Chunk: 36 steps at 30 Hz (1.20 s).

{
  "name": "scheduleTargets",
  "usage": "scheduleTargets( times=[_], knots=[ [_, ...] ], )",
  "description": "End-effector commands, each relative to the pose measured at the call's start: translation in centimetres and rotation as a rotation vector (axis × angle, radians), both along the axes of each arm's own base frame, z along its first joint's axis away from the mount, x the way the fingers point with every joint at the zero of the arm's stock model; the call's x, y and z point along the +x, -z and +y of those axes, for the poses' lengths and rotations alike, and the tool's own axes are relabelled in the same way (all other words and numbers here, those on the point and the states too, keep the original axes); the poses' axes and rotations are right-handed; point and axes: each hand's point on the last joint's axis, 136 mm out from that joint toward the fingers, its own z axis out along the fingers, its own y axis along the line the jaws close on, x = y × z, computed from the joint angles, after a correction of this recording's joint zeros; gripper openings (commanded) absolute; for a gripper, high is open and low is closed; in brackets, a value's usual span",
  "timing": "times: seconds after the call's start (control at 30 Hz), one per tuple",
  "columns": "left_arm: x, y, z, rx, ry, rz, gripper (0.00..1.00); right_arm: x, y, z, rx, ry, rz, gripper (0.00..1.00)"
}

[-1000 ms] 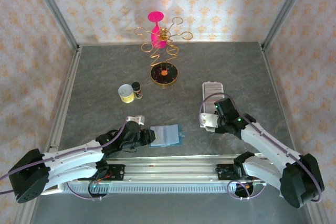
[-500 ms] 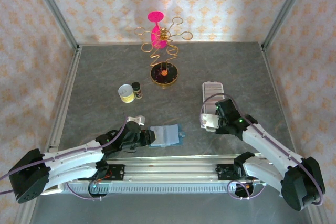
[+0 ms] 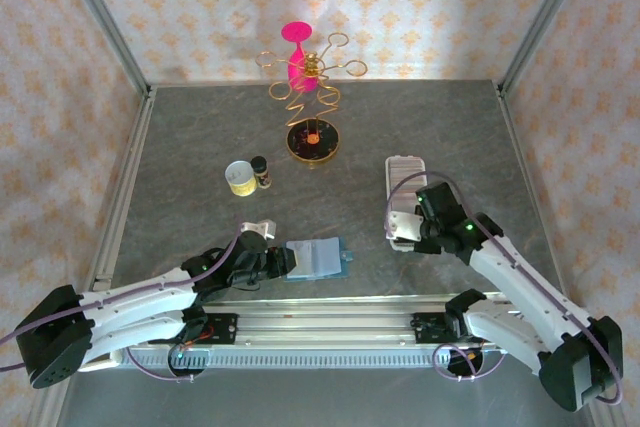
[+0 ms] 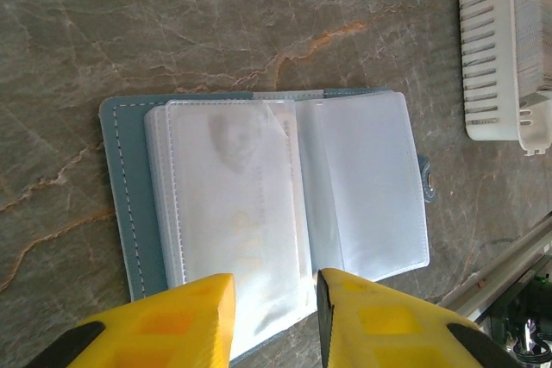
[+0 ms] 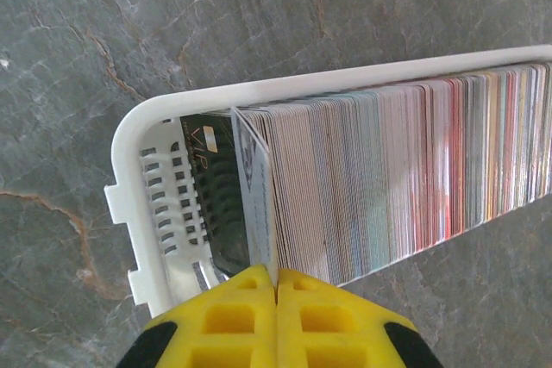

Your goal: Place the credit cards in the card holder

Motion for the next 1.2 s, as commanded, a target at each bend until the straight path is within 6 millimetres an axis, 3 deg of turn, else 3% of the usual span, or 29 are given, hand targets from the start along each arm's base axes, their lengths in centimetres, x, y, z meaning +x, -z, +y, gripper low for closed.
scheduleTargets(
  times=[0.0,0.1,0.33,0.5,0.6,0.8,0.97,1.17],
  knots=[
    [0.3,0.1,0.6,0.029,-0.025,-0.004,0.32,-0.5,-1.8,0.2,0.051,0.048,0.013,0.0],
    [0.5,-0.1,0.7,0.046,-0.027,-0.008,0.33,-0.1,-4.0,1.0,0.135,0.098,-0.003,0.0],
    [1.3,-1.2,1.9,0.108,-0.082,-0.037,0.46,1.8,-14.0,7.4,0.775,0.316,0.035,0.0],
    [1.5,-1.7,1.9,0.093,-0.097,-0.041,0.6,3.8,-17.6,9.4,1.172,0.601,0.198,0.0],
    [1.4,-1.4,2.1,0.105,-0.112,-0.024,0.67,4.1,-16.9,10.3,1.302,0.78,0.367,0.0],
    [1.4,-0.6,2.5,0.152,-0.124,0.007,0.69,1.5,-12.7,13.2,1.443,0.942,0.682,0.0],
    [1.3,0.2,1.9,0.171,-0.103,0.023,0.65,-0.5,-7.2,15.5,1.416,1.054,0.801,0.0],
    [1.3,1.1,1.2,0.225,-0.074,0.045,0.6,-1.8,-2.7,17.7,1.305,1.091,0.836,0.0]
  ],
)
